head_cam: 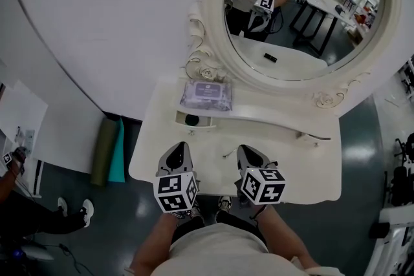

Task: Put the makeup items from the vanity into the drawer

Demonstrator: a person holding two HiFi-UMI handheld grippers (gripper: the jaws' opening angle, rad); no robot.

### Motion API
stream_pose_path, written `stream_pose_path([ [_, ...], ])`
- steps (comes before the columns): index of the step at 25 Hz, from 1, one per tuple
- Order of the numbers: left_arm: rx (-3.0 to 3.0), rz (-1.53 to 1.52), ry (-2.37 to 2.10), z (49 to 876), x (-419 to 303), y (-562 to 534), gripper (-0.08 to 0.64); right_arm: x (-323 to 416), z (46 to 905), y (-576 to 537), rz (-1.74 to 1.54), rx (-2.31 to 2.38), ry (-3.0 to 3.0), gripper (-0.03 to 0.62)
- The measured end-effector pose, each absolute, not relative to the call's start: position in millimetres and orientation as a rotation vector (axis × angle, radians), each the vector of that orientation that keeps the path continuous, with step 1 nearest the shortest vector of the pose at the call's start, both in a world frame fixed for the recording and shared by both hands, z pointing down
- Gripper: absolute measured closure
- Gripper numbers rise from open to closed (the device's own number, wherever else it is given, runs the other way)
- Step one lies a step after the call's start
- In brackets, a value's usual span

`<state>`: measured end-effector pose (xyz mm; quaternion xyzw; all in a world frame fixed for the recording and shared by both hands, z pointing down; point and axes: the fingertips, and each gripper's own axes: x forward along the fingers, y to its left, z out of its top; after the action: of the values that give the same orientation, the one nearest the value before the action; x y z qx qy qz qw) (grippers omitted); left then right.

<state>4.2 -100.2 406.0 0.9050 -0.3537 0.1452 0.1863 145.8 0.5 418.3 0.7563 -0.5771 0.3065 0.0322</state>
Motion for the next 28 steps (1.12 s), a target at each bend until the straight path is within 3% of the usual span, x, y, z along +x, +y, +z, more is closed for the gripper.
stream_pose_path([
  [16,2.513,0.643,-0.715,480,57,-43,0.557,182,480,49,1.163,2.342,-1.587,0.574],
  [25,2.471,0.718,-0.685,512,58,-40,0.557,142,527,34,1.282,2.216,-1.621,0.568],
  [28,2.457,0.739,-0.688,522,51,-46,0.557,133,541,24,1.305,2.198,-1.614,0.536],
])
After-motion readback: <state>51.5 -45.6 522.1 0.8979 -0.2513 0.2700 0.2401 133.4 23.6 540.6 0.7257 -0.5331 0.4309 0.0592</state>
